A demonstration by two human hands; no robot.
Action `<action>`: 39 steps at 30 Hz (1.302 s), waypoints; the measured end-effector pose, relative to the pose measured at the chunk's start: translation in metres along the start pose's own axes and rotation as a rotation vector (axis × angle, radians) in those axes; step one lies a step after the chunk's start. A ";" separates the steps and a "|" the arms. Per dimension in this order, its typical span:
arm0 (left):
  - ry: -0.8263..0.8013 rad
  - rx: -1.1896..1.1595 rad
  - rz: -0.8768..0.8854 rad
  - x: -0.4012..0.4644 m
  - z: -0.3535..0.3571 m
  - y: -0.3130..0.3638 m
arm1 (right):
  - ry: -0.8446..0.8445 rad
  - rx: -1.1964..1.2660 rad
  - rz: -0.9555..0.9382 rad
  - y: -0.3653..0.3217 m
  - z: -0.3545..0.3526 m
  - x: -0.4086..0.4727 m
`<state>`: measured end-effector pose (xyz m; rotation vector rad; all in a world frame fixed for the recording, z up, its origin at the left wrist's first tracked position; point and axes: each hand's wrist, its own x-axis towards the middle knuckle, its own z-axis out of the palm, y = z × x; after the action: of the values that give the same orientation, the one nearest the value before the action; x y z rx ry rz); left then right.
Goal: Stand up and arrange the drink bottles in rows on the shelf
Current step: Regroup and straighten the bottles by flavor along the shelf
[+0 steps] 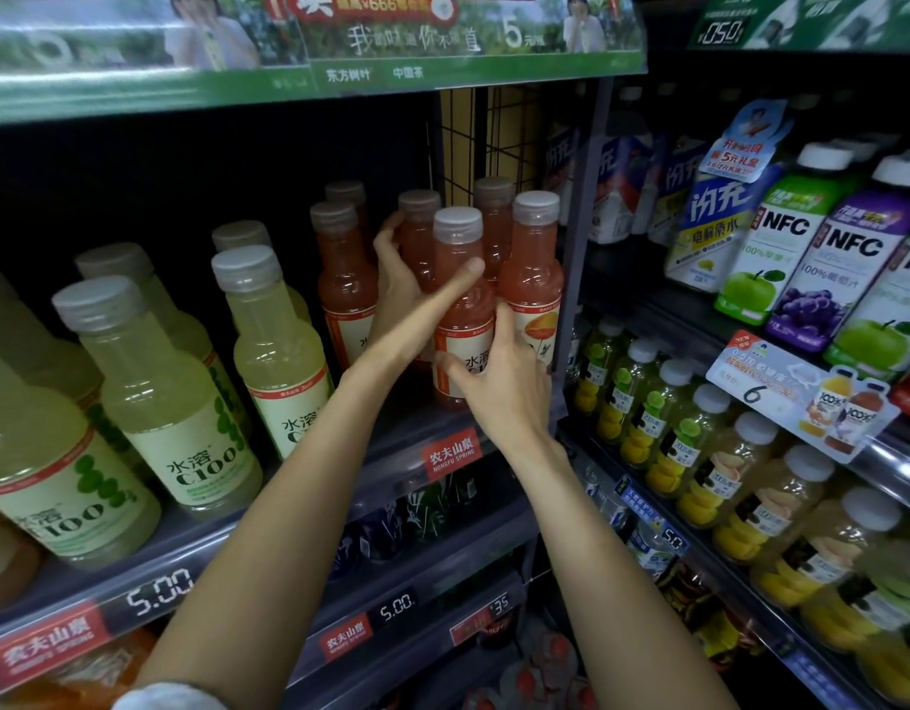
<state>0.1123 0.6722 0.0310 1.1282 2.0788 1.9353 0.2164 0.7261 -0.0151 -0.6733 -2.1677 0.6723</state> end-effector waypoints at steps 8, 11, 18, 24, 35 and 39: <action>0.042 0.029 0.017 -0.002 0.004 -0.002 | 0.013 -0.041 -0.029 0.003 0.001 0.000; 0.036 0.048 -0.002 -0.005 0.005 -0.002 | -0.023 -0.029 -0.040 0.004 0.001 -0.001; 0.248 0.239 0.257 -0.060 -0.021 0.018 | 0.107 -0.054 -0.144 0.003 -0.012 -0.037; 0.637 0.572 0.619 -0.103 -0.064 0.015 | 0.151 0.071 -0.452 -0.046 0.005 -0.017; 0.573 0.746 0.327 -0.114 -0.077 -0.005 | -0.111 0.084 -0.210 -0.091 0.060 0.049; 0.562 0.751 0.326 -0.114 -0.081 -0.005 | -0.118 -0.031 -0.219 -0.091 0.061 0.051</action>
<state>0.1501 0.5422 -0.0041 1.1649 3.2956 1.7652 0.1170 0.6782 0.0333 -0.4123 -2.3226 0.5762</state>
